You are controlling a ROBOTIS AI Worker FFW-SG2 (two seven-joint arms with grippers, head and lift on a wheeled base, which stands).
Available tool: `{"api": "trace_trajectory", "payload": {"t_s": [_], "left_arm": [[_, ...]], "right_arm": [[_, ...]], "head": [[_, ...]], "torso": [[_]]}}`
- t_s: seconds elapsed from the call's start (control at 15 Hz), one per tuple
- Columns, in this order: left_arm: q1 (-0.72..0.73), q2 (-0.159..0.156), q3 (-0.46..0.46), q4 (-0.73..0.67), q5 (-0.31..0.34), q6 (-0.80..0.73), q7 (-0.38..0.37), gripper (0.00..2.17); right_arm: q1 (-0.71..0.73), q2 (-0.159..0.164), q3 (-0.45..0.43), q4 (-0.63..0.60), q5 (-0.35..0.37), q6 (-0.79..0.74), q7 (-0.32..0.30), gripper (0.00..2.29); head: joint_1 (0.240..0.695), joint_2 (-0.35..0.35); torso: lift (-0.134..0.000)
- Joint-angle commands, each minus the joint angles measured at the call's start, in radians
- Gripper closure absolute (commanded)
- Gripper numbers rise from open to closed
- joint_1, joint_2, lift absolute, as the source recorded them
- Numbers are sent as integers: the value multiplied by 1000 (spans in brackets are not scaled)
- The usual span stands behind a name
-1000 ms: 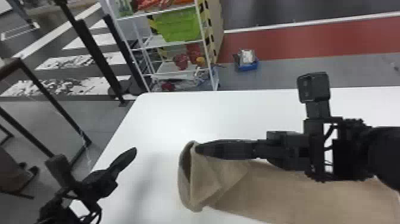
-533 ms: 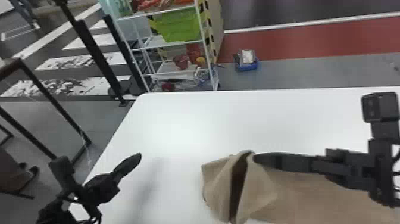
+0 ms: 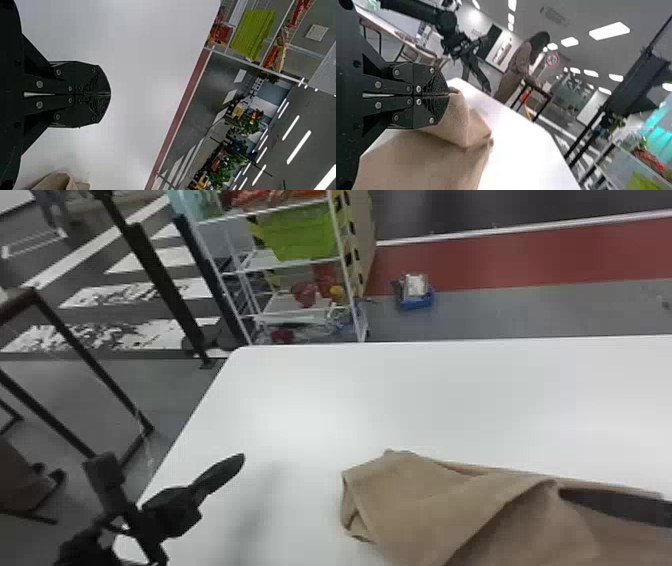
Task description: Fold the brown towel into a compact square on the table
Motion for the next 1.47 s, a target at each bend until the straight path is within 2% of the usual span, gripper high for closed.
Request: {"api": "trace_trajectory", "payload": {"t_s": [0.0,0.07,0.2,0.27,0.47,0.53,0.67,0.73,0.8,0.93,1.0,1.2,1.4], "left_arm": [[7,0,2,-17,1,20,-5,1605],[7,2,5,-19,1,33,-12,1605],[7,8,4,-16,-2,45,-13,1605],[7,8,2,-17,-2,60,-22,1605],[15,-2,-4,-42,3,149,-85,1605],[32,-3,-13,-57,11,165,-97,1605],[75,-5,-42,-77,51,165,-119,1605],[79,-8,-52,-77,60,165,-128,1609],[84,-8,-64,-82,66,165,-130,1609],[87,-10,-79,-111,74,168,-136,1612],[90,-10,-84,-120,86,168,-137,1615],[99,-10,-96,-134,104,165,-151,1710],[98,-10,-107,-126,97,158,-139,1710]], "right_arm": [[47,-5,-72,21,145,-48,3,1396],[58,-5,-107,53,191,-94,3,1396],[72,-5,-145,105,219,-171,3,1396],[76,6,-160,114,239,-214,3,1396],[64,32,-190,205,245,-377,3,1355],[57,35,-190,249,245,-438,3,1069],[26,37,-177,341,268,-512,3,1048],[17,43,-176,367,276,-545,3,923],[12,43,-174,381,276,-555,3,562],[9,44,-185,378,259,-539,3,174],[9,44,-197,370,246,-524,3,60],[21,44,-248,326,203,-447,3,33],[67,49,-263,226,164,-380,3,70]], "head": [[695,350],[695,350],[695,310],[695,286],[695,244],[695,212],[695,184],[695,169],[695,140],[695,119],[695,114],[695,83],[695,47]], "torso": [[-124],[-124],[-124],[-124],[-124],[-124],[-124],[-124],[-124],[-124],[-124],[-124],[-124]]}}
